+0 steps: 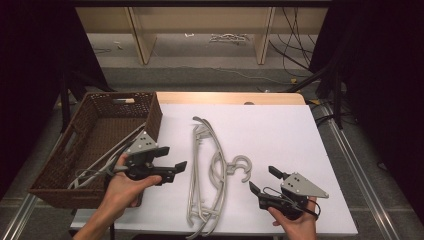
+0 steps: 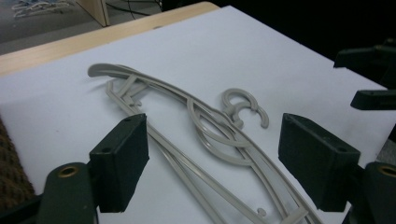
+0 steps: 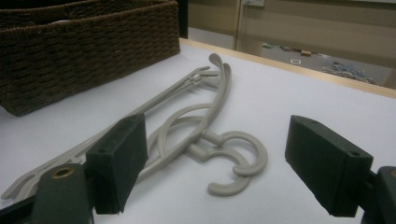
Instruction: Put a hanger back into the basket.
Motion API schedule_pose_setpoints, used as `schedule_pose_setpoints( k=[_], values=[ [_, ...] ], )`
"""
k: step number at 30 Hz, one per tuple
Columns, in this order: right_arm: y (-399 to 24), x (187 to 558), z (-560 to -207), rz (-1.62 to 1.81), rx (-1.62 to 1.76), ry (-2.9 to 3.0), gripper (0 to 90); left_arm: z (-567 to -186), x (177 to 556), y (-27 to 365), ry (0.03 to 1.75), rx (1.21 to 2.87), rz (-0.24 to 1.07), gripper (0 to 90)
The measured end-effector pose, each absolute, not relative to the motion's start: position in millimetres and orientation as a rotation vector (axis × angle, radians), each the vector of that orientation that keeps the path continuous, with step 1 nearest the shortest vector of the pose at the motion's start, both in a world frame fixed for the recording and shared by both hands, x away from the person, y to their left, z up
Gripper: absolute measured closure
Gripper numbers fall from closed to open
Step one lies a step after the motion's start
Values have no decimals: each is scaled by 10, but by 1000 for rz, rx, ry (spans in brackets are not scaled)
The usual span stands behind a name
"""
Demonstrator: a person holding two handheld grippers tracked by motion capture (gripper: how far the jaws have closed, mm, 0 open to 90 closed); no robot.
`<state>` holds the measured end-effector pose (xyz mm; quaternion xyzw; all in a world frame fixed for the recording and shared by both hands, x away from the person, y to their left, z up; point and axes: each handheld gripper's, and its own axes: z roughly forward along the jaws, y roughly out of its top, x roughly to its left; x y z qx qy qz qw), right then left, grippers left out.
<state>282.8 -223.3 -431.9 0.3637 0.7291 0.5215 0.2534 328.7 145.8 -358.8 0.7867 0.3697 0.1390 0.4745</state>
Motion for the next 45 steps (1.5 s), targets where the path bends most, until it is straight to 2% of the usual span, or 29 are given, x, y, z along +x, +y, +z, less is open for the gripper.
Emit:
schedule_pose_setpoints(
  k=[1,2,3,5,26,34,40,45],
  values=[
    [-2235,2828,-4321,1419,984,1981,220,-3588,3287,1458,904,1924,340,240],
    [-2241,2836,-4321,1417,969,1973,220,-3629,3311,1412,857,1981,413,239],
    [-2240,2824,-4313,1413,992,1994,220,-3655,3317,1383,849,1995,429,239],
    [-2243,2834,-4314,1413,973,1983,220,-3708,3278,1277,865,2000,344,239],
    [-2264,2833,-4313,1430,970,1967,220,-4121,3367,751,809,2074,332,236],
    [-2269,2858,-4331,1457,962,1959,219,-4202,3326,748,808,2036,341,211],
    [-2293,2845,-4323,1437,977,1971,219,-4129,3209,972,823,1926,376,196],
    [-2269,2844,-4330,1446,972,1967,219,-4115,3194,1049,840,1907,382,191]
  ],
)
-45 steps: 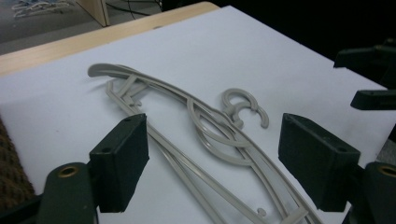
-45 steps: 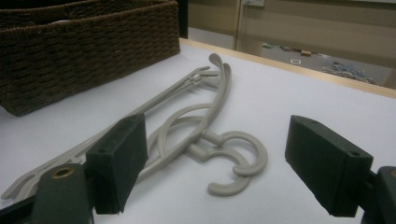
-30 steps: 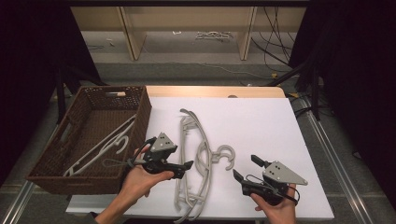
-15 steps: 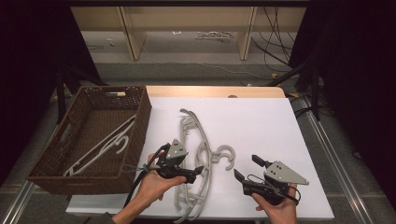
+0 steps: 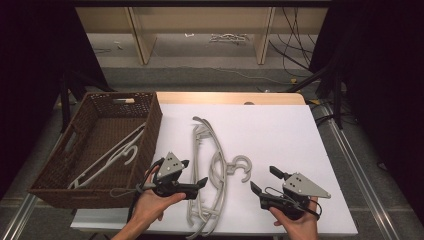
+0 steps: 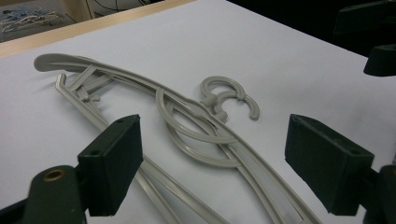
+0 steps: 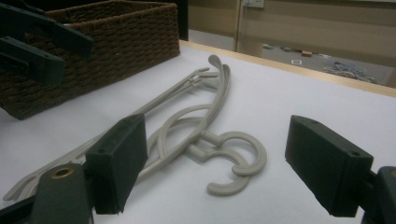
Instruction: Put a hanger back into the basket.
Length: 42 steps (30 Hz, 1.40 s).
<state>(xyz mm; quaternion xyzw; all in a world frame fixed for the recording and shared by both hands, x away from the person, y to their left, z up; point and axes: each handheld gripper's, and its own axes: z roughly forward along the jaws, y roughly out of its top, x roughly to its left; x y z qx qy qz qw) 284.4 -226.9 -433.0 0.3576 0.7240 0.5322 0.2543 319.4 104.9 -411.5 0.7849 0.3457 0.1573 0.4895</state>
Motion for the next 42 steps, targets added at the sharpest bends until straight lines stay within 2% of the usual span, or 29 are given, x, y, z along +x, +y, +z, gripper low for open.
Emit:
schedule_pose_setpoints(
  k=[11,25,34,35,36,42],
  values=[
    [-2279,2848,-4335,1434,977,1967,219,-4182,3268,856,817,1970,351,193],
    [-2245,2831,-4319,1421,983,1995,219,-4161,3444,448,731,2151,370,210],
    [-2241,2838,-4316,1431,975,1987,219,-4306,3664,115,763,2296,352,269],
    [-2245,2834,-4311,1431,979,1993,219,-4323,3772,84,655,2370,373,277],
    [-2245,2835,-4310,1431,979,1994,219,-4347,3750,41,738,2357,336,284],
    [-2247,2835,-4307,1431,976,1992,219,-4404,3842,-62,760,2417,305,311]
  ],
)
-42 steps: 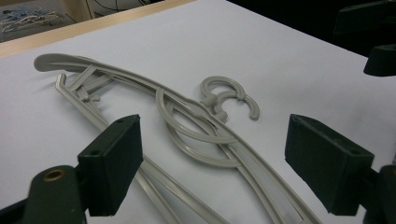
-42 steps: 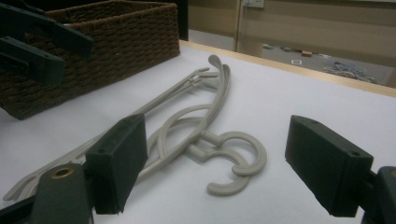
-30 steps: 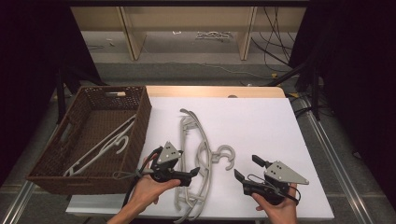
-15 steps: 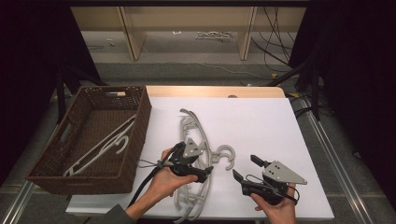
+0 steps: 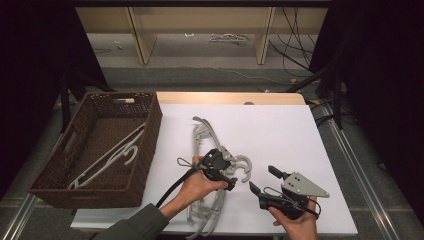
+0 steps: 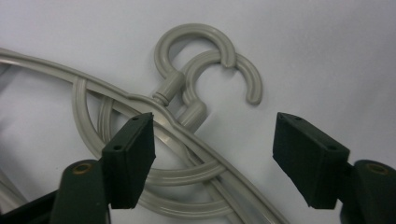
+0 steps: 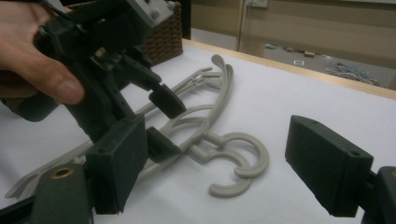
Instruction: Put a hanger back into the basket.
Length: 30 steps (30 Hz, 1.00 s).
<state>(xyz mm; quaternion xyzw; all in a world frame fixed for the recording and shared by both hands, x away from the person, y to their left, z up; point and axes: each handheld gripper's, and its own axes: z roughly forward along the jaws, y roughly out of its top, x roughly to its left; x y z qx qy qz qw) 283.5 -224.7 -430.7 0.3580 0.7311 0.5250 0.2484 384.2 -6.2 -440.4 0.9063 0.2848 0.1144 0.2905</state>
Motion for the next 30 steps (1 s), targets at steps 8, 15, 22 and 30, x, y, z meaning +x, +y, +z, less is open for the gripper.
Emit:
schedule_pose_setpoints(
  k=[8,15,22,30],
  values=[
    [-2240,2838,-4310,1434,968,1989,219,-4547,3997,-153,783,2543,260,327],
    [-2241,2837,-4310,1432,967,1996,219,-4627,4066,-206,762,2609,191,358],
    [-2237,2838,-4306,1440,969,1997,220,-4595,4123,-248,771,2683,187,403],
    [-2233,2843,-4309,1438,966,2003,220,-4564,4223,-110,848,2697,44,537]
  ],
)
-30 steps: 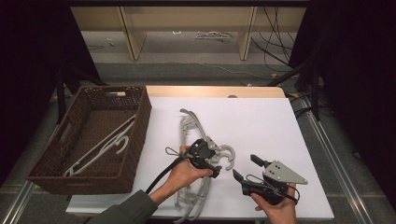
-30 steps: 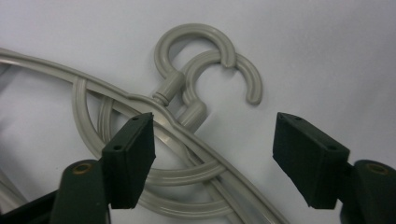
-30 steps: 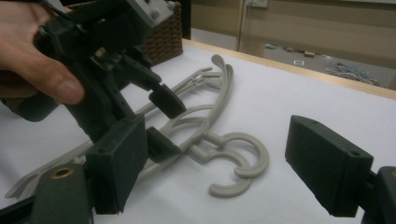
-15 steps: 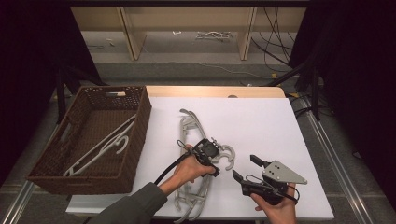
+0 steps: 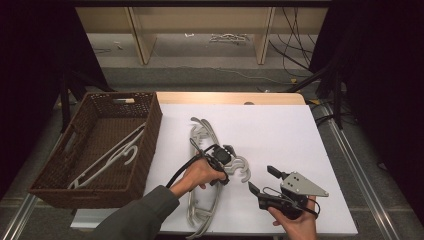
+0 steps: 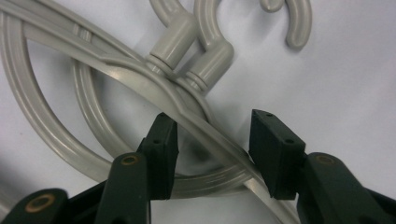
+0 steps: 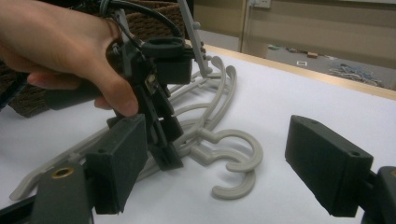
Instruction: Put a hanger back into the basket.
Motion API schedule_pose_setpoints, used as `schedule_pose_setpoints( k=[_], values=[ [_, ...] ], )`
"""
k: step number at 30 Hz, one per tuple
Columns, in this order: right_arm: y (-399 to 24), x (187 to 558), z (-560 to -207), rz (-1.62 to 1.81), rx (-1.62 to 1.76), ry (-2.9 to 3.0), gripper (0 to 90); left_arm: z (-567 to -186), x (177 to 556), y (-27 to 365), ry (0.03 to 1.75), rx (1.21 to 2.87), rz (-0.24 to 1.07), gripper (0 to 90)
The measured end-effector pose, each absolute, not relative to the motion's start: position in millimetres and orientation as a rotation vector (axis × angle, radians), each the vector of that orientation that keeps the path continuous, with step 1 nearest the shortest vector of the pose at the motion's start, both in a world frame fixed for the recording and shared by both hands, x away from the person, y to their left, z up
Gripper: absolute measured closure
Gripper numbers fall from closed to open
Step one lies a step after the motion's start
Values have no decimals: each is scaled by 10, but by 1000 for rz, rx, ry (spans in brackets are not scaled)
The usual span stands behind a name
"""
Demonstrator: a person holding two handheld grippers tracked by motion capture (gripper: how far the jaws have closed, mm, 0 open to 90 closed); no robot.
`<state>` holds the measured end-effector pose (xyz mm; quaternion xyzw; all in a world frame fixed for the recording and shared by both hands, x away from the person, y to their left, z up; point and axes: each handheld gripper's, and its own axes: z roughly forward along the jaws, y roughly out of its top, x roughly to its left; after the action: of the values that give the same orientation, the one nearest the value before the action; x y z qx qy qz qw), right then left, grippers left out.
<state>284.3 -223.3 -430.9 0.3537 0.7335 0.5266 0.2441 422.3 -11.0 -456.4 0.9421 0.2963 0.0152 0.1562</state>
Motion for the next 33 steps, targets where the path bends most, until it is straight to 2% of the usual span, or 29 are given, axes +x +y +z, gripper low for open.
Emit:
schedule_pose_setpoints(
  k=[4,5,6,8,9,10,26,33],
  values=[
    [-2224,2853,-4314,1464,968,1997,220,-4562,4246,-77,880,2691,1,571],
    [-2224,2853,-4314,1464,968,1997,220,-4550,4209,-85,976,2667,-14,571],
    [-2221,2853,-4320,1463,965,1999,220,-4554,4214,-80,972,2649,-112,595],
    [-2223,2853,-4320,1464,965,1998,220,-4550,4232,-54,969,2627,-150,605],
    [-2226,2852,-4314,1466,968,1997,220,-4538,4209,-54,1025,2601,-177,616],
    [-2233,2849,-4304,1441,964,2010,220,-4548,4283,-3,872,2637,-182,625],
    [-2219,2853,-4309,1452,966,2007,221,-4245,4097,142,963,2454,-222,701],
    [-2216,2856,-4313,1442,958,2012,221,-4126,4097,283,948,2388,-257,718]
  ],
)
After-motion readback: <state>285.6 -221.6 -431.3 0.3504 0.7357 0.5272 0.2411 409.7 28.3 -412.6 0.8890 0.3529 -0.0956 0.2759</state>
